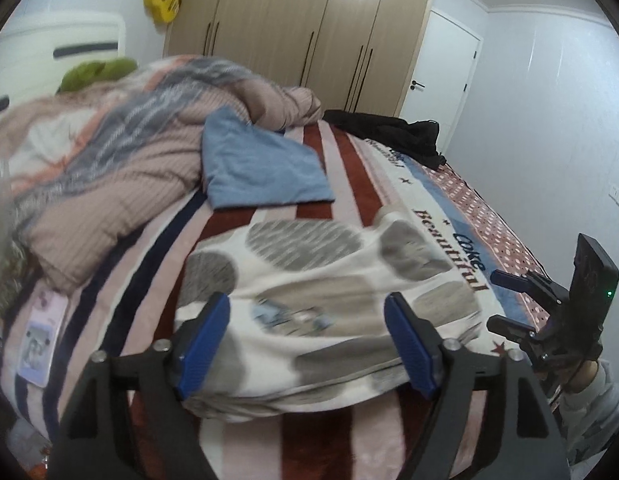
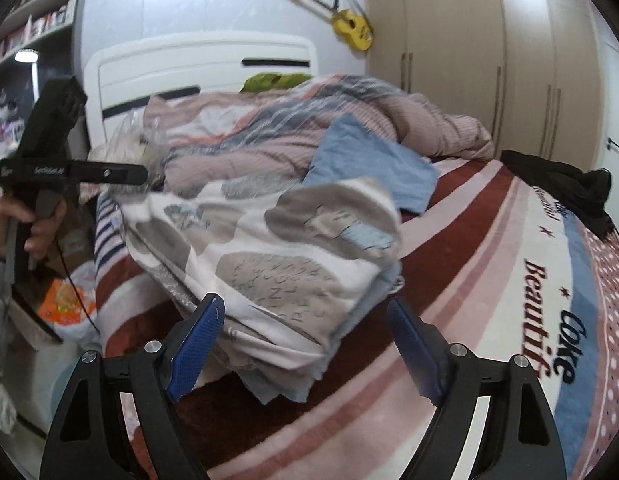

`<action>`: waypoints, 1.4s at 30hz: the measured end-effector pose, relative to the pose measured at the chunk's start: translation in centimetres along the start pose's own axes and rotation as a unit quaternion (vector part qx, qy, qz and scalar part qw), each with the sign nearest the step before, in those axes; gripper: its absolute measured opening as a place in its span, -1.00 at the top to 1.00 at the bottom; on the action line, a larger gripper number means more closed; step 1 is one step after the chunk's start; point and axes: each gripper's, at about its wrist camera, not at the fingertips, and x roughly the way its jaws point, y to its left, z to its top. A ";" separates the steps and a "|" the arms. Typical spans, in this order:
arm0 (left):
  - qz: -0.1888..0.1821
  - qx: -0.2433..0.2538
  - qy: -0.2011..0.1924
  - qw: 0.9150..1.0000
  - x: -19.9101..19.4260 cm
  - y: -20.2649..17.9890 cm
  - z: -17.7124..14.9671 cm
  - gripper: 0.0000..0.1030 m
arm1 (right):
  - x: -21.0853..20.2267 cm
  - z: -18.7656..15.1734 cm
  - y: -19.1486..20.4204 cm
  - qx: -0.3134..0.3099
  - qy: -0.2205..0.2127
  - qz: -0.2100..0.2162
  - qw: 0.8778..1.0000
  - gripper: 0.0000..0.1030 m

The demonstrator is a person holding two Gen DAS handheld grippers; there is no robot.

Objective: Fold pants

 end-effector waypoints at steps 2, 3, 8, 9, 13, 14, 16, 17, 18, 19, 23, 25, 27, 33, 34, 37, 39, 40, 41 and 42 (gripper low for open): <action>-0.009 0.004 -0.016 1.000 -0.8 -1.9 0.6 -0.61 | -1.8 -0.1 -0.6 0.007 -0.012 -0.007 1.000 -0.57; -0.012 0.006 -0.022 1.000 -1.1 -2.7 0.7 -0.65 | -3.0 -0.2 -0.9 0.010 -0.018 -0.016 1.000 -0.57; -0.016 0.038 -0.074 0.996 -2.9 -9.6 1.9 -0.77 | -9.3 -1.1 -3.1 0.026 -0.049 -0.063 0.996 -0.71; -0.017 0.042 -0.083 0.995 -3.2 -10.8 2.1 -0.82 | -11.0 -1.4 -3.8 0.034 -0.056 -0.074 0.995 -0.76; -0.006 0.065 -0.135 0.989 -5.1 -17.3 1.5 -0.98 | -17.4 -2.5 -6.0 0.053 -0.090 -0.116 0.988 -0.91; 0.001 0.069 -0.146 0.987 -5.4 -18.6 1.2 -0.98 | -19.5 -3.0 -6.4 0.055 -0.101 -0.132 0.985 -0.95; 0.028 0.073 -0.168 0.983 -6.2 -21.6 0.1 -0.98 | -22.4 -3.7 -6.9 0.055 -0.116 -0.152 0.980 -0.99; 0.035 0.075 -0.175 0.981 -6.4 -22.6 -0.3 -0.98 | -23.7 -4.2 -7.0 0.054 -0.122 -0.162 0.978 -0.99; 0.038 0.076 -0.180 0.980 -6.5 -23.6 -0.7 -0.98 | -25.1 -4.7 -7.2 0.053 -0.125 -0.176 0.975 -0.99; 0.039 0.075 -0.183 0.979 -6.6 -24.7 -1.1 -0.98 | -26.1 -5.1 -7.2 0.051 -0.128 -0.189 0.972 -0.99; 0.028 0.065 -0.188 0.980 -6.4 -28.0 -2.8 -0.98 | -29.6 -7.2 -7.1 0.058 -0.134 -0.220 0.964 -0.99; 0.022 0.069 -0.187 0.980 -6.1 -29.2 -3.6 -0.98 | -30.6 -8.0 -7.5 0.071 -0.132 -0.225 0.963 -0.99; 0.022 0.074 -0.188 0.979 -5.9 -30.1 -4.1 -0.98 | -31.4 -8.8 -7.6 0.074 -0.132 -0.233 0.961 -0.99; 0.006 0.075 -0.179 0.981 -5.4 -31.8 -5.1 -0.98 | -33.2 -10.0 -8.0 0.092 -0.138 -0.246 0.955 -0.99; 0.004 0.076 -0.177 0.981 -5.3 -31.9 -5.1 -0.98 | -33.2 -10.0 -8.0 0.093 -0.138 -0.248 0.954 -0.99; 0.007 0.080 -0.178 0.981 -5.2 -32.4 -5.4 -0.98 | -33.4 -10.2 -7.9 0.093 -0.140 -0.252 0.953 -0.99; 0.000 0.077 -0.177 0.981 -5.1 -32.5 -5.5 -0.98 | -33.5 -10.2 -7.9 0.092 -0.140 -0.252 0.953 -0.99; 0.000 0.076 -0.177 0.981 -5.1 -32.5 -5.5 -0.98 | -33.4 -10.3 -7.8 0.093 -0.139 -0.252 0.953 -0.99; 0.002 0.076 -0.177 0.981 -5.1 -32.6 -5.6 -0.98 | -33.4 -10.3 -7.8 0.092 -0.140 -0.252 0.953 -0.99; 0.005 0.077 -0.177 0.981 -5.0 -32.6 -5.6 -0.98 | -33.5 -10.3 -7.8 0.092 -0.140 -0.253 0.953 -0.99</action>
